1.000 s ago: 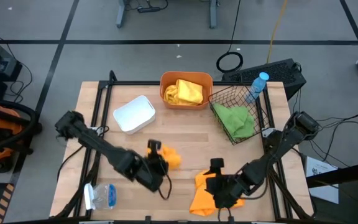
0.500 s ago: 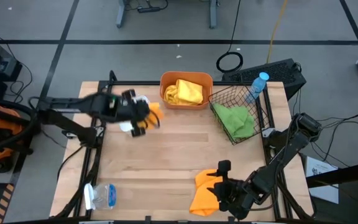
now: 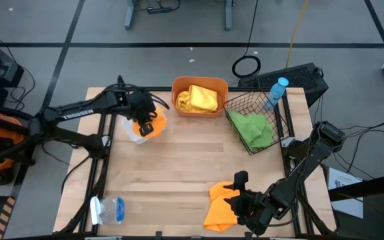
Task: Sort microfiber towel by color & place in baskets
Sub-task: Put the left orange towel into the white bin
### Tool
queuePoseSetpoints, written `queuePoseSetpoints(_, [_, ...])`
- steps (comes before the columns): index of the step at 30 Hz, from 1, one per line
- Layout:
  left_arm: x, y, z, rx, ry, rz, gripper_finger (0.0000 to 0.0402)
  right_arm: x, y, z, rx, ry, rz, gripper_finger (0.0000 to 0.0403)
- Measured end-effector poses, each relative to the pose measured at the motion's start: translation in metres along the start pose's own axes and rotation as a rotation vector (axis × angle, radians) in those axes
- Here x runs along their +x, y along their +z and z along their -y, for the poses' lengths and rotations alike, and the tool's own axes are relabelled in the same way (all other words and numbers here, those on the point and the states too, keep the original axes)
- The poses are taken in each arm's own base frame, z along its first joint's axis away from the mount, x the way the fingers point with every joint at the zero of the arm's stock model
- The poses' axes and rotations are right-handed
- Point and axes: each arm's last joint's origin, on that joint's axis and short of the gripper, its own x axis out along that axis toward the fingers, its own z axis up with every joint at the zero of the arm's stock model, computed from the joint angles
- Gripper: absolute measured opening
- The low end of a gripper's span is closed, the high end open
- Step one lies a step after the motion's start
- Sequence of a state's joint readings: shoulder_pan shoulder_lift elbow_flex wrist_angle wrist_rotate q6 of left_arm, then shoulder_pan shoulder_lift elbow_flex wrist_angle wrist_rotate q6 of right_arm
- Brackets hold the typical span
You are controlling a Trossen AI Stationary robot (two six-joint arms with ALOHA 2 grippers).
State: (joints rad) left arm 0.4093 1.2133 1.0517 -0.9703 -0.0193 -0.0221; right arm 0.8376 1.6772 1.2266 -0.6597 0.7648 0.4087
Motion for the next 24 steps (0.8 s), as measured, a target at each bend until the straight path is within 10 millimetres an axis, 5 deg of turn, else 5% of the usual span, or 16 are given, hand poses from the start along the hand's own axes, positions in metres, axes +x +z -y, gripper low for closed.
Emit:
queuePoseSetpoints(16, [0.072,-0.029,-0.024,-0.09,0.036,-0.143,0.002,0.007,0.001,0.015,-0.126,-0.2,0.015,0.0189])
queuePoseSetpoints(24, [0.083,-0.027,-0.027,-0.096,0.084,-0.159,0.0103,0.016,0.001,0.026,-0.12,-0.229,-0.027,0.0182])
